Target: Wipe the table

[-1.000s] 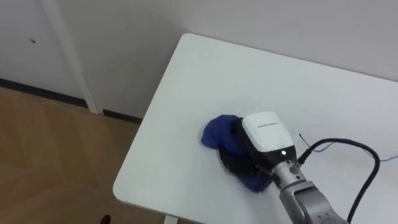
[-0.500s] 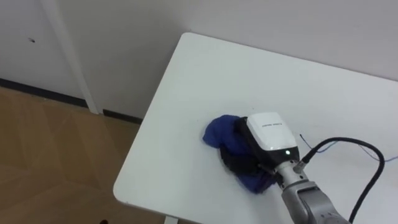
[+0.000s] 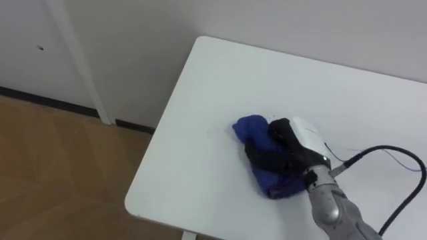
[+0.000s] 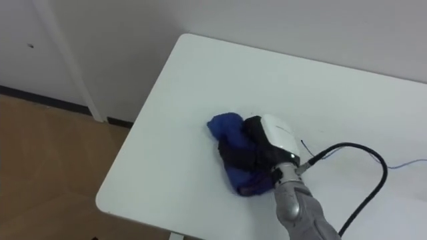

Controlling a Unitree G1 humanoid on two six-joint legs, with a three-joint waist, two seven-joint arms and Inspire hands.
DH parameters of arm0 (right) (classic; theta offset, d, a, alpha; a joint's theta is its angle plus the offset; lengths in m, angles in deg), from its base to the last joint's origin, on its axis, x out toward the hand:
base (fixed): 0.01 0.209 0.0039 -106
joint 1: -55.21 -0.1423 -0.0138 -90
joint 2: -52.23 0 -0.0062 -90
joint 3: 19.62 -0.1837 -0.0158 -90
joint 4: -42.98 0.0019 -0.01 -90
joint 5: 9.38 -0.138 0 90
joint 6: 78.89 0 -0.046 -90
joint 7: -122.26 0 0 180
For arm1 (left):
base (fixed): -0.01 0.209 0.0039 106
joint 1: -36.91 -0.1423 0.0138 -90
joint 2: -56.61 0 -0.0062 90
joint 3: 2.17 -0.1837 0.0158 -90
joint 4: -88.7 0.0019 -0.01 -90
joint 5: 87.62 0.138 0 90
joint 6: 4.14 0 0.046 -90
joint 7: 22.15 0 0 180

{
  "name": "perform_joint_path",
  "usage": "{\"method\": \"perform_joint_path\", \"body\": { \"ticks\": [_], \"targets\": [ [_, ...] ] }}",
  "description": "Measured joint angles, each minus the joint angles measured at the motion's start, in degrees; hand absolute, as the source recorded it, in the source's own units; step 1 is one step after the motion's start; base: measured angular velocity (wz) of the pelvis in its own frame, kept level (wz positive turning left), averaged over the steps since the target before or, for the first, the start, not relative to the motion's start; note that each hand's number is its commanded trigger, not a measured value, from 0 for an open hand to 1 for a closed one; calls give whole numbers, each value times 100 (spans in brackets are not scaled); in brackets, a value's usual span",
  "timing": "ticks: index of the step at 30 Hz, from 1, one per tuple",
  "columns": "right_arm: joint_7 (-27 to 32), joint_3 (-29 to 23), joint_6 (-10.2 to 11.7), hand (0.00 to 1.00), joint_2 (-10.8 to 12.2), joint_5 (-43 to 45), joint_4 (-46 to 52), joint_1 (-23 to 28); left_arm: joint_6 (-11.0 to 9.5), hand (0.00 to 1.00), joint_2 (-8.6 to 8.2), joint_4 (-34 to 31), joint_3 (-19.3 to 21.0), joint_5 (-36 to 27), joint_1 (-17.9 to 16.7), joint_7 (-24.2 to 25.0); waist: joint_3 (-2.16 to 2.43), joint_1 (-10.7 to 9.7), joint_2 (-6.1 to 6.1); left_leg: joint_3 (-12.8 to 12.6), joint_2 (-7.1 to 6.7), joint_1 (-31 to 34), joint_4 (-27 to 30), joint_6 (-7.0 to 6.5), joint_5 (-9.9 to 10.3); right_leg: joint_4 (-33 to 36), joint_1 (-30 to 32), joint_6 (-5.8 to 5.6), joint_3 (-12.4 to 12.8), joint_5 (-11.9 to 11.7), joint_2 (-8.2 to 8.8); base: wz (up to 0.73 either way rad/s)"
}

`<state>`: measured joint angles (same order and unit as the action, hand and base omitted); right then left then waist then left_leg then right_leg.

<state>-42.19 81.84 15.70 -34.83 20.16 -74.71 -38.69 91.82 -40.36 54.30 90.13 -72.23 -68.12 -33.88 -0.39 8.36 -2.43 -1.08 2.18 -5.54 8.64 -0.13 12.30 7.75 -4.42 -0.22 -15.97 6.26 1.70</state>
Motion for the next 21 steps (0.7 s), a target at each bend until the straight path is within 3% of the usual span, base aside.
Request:
{"method": "perform_joint_path", "body": {
  "ticks": [6,7,9,13,18,21],
  "targets": [
    [768,-1295,305,100,-119,-484,-1671,-437,-1,0,53,9,448,-1,-258,4,7,-112,30,251,-89,153,129,-36,0,2,-21,-56,-269,37,89,22],
    [848,-1402,306,100,-155,-516,-1807,-461,0,0,80,8,453,-4,-277,4,18,-153,28,288,-97,197,155,-39,-3,3,-10,-57,-311,37,101,25],
    [1073,-1730,323,100,-359,-677,-2258,-527,-1,0,125,1,558,25,-359,4,88,-190,42,322,-115,308,213,-43,-6,13,58,-58,-380,38,118,17],
    [1263,-2217,349,100,-733,-850,-2765,-321,16,0,125,-63,955,38,-486,5,126,-281,40,365,-106,246,209,-47,-9,-2,-55,-63,-468,41,124,14],
    [1345,-2859,319,100,-848,-924,-2843,196,28,0,112,-171,1240,43,-612,-13,167,-447,-28,447,-99,195,217,-45,-8,3,-153,-87,-528,61,124,10],
    [1342,-2890,156,100,-910,-830,-2767,318,26,0,119,-173,1230,33,-622,-13,164,-494,-88,426,-109,194,234,-44,-8,14,-154,-84,-540,78,131,-3]
  ]
}}
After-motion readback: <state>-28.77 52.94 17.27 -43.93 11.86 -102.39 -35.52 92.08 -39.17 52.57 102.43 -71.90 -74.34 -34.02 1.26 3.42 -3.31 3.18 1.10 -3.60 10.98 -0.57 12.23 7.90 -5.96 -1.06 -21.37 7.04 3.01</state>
